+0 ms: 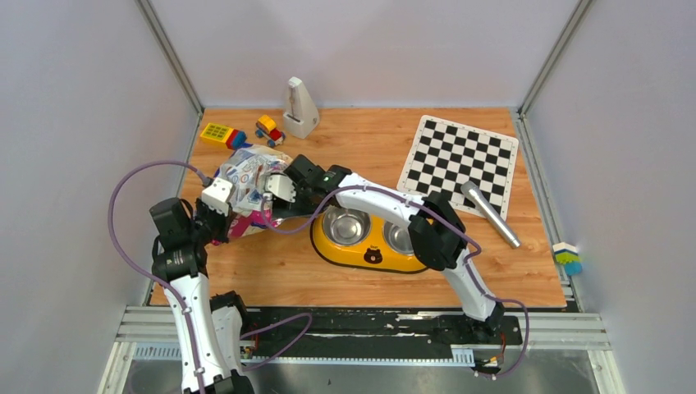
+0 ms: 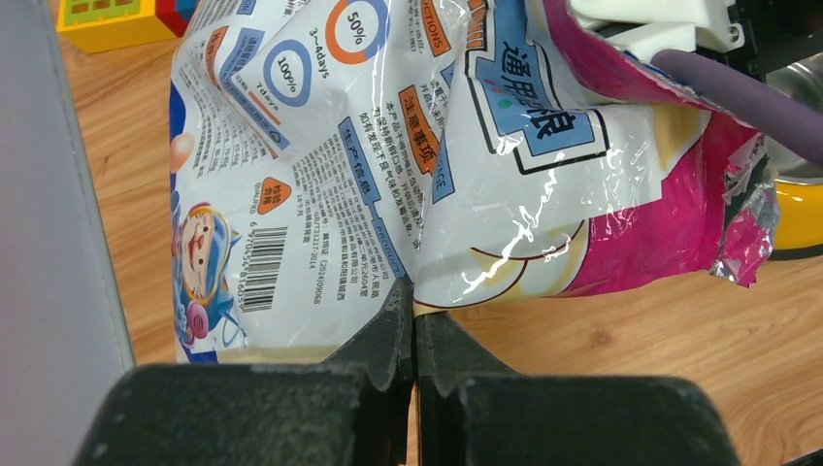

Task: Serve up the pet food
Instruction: Collect the pet food from the pet food bag.

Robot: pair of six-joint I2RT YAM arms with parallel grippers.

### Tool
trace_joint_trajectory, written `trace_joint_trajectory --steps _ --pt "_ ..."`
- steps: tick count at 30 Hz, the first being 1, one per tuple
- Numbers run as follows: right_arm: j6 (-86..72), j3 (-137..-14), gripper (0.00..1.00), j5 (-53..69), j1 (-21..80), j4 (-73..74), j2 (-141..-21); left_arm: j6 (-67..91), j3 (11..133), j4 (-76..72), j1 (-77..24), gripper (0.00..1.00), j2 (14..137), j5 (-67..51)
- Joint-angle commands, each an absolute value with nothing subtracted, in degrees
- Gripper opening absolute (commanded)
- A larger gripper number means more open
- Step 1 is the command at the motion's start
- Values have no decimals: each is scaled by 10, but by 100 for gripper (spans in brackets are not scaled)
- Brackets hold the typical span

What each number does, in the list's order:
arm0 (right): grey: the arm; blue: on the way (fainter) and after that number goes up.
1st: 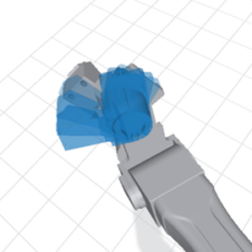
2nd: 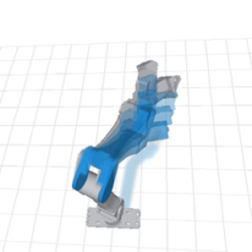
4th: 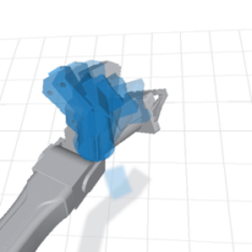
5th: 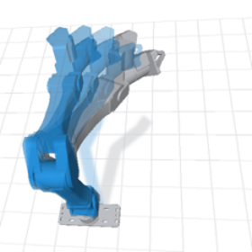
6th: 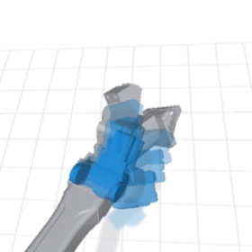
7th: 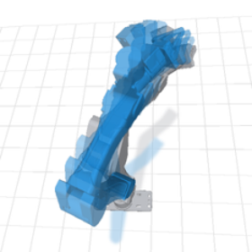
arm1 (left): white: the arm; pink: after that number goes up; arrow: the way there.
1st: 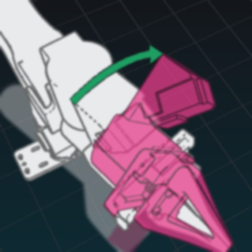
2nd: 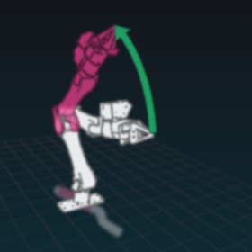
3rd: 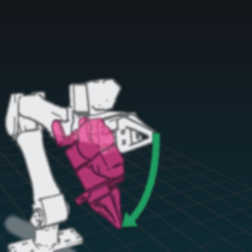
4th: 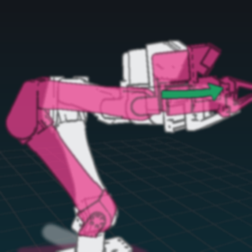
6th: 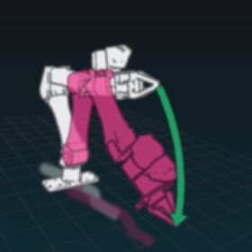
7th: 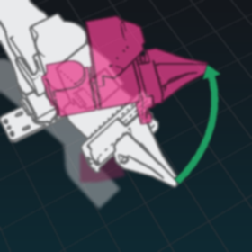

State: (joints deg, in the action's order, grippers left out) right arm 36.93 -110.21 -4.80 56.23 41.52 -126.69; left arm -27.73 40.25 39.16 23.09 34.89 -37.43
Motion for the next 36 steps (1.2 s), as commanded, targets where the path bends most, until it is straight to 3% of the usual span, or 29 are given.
trace_joint_trajectory --steps 1,20,28,36 --pt "348 -1140 0 -50 578 416 -1329 -257 452 299 234 0 316 -456" --pt "230 -1166 0 145 598 305 -1365 -268 442 319 235 0 311 -507" --pt "155 -1175 0 129 598 261 -1380 -267 441 320 235 0 313 -506" --pt "142 -1142 0 107 579 237 -1291 -261 434 311 235 0 313 -487"
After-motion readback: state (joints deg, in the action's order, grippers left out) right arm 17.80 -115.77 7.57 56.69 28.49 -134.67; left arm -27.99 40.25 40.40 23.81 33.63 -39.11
